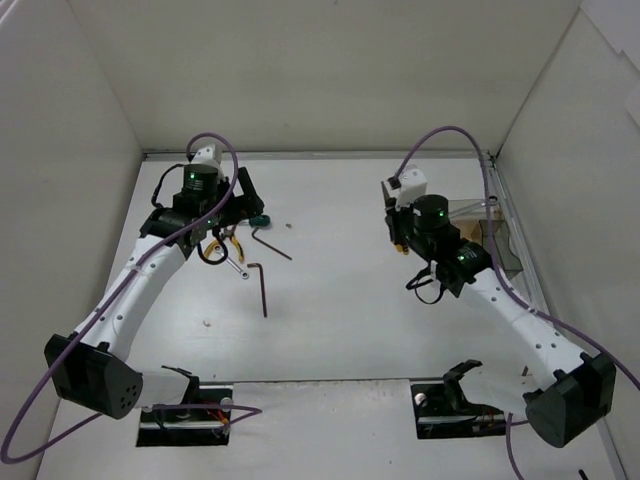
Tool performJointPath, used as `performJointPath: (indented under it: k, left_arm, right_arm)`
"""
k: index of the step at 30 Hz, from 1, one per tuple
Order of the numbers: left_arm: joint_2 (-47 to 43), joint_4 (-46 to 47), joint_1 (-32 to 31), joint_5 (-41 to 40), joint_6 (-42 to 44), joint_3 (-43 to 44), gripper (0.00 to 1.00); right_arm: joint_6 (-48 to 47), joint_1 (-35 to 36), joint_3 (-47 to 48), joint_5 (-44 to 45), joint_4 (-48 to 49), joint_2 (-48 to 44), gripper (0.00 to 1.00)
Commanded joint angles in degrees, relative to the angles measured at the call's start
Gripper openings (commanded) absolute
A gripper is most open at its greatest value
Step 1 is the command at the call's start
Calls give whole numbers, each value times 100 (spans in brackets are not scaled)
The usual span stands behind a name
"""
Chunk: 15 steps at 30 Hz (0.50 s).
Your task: Sort the tools into containers
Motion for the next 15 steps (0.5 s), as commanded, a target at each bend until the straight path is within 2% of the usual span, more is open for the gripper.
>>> performJointPath:
  k: [1, 2, 5, 9, 13, 15]
  left_arm:
    - [143, -273, 97, -20, 386, 223, 96]
    - [153, -334, 97, -37, 483, 197, 96]
    - [92, -361, 149, -134, 624, 30, 96]
    - [-102, -238, 202, -125, 712, -365, 96]
    - [-85, -291, 255, -90, 817, -497, 96]
    - [-67, -317, 316, 15, 887, -568, 96]
  right_arm:
    - [-786, -660, 9, 485, 291, -254, 0]
    - [-822, -1158, 8, 381, 291, -246, 0]
    - [-866, -2046, -27, -129, 282, -176, 0]
    - [-1199, -2385, 17, -252, 299, 43, 0]
    - [-1182, -3506, 122, -1025, 299, 281, 0]
    - [-1270, -3789, 192, -1193, 299, 457, 0]
